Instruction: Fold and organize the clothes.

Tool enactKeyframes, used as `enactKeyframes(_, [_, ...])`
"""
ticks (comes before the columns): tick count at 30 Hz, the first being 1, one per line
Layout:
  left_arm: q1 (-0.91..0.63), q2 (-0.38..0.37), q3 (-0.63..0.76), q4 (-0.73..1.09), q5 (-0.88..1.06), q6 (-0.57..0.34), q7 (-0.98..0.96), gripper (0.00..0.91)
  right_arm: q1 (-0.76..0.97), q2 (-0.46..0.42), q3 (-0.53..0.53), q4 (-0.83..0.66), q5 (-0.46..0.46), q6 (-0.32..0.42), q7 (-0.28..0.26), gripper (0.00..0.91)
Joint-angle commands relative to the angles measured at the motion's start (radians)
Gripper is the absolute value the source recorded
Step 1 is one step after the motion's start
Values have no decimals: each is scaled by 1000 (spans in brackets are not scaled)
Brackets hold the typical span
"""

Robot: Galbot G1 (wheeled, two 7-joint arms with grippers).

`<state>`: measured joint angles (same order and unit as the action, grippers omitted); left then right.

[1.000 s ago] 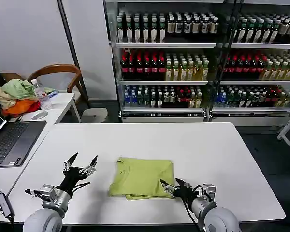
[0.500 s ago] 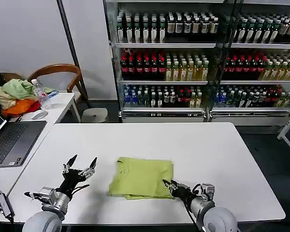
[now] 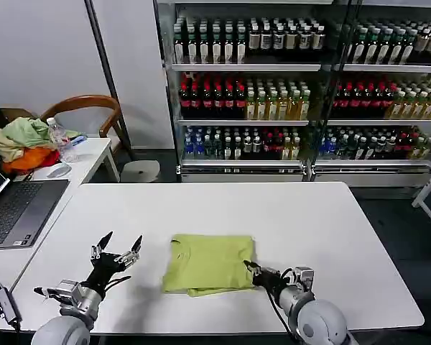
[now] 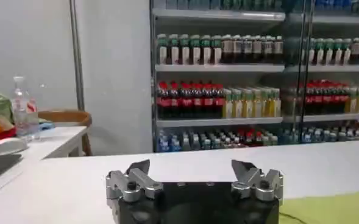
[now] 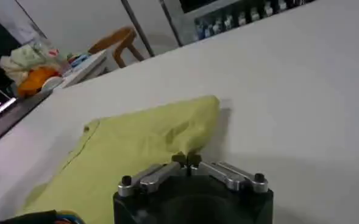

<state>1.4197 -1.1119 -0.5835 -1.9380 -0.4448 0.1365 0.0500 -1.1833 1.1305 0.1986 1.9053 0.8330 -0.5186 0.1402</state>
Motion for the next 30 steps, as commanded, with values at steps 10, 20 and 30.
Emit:
enactKeyframes(10, [7,4,-8,0,0,-6,-1,907,109,38,-2,-111,-126,161,108,0])
enactKeyframes(20, [2,0,-2,7,2,-9,0,907,40,16,16,-43,-102,162,134,0])
enactKeyframes(30, [3,-7,8,17,12,-20,1,907,17,22,20,-18,-71,151,179,0])
